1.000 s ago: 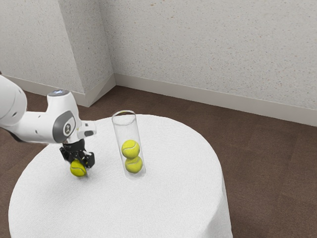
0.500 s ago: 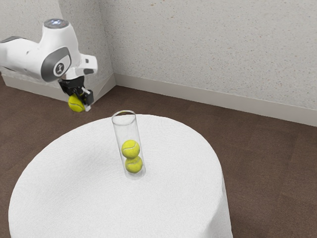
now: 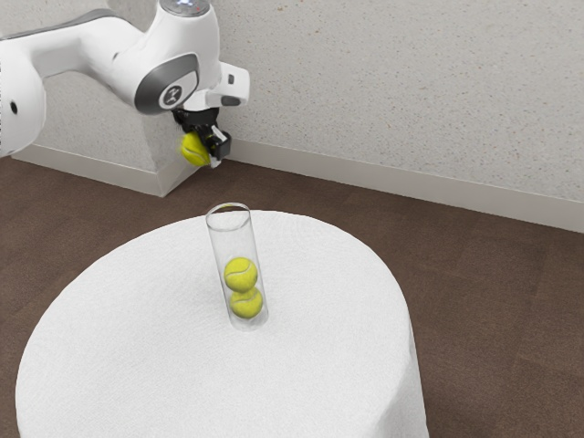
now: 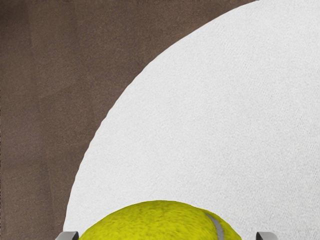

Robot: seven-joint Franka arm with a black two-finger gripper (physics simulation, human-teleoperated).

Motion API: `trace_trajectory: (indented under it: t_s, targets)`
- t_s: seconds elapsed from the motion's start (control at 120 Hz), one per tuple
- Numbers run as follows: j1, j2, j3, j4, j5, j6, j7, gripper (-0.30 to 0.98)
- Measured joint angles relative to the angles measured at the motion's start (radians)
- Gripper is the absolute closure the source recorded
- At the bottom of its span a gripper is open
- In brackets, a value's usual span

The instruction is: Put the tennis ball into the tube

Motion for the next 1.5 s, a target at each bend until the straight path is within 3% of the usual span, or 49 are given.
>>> trace_trajectory:
  t_s: [0.192,0.525,1.158,1.5]
  targets:
    - [-0.005,0.033,-0.074,0.025,0.024,-0.013,-0.024,0.34]
    - [-0.005,0.025,-0.146,0.045,0.016,-0.19,-0.126,0.35]
    - [-0.008,0.013,-0.175,0.051,0.0,-0.393,-0.308,0.35]
    - [-0.012,0.005,-0.191,0.063,0.007,-0.412,-0.34,0.08]
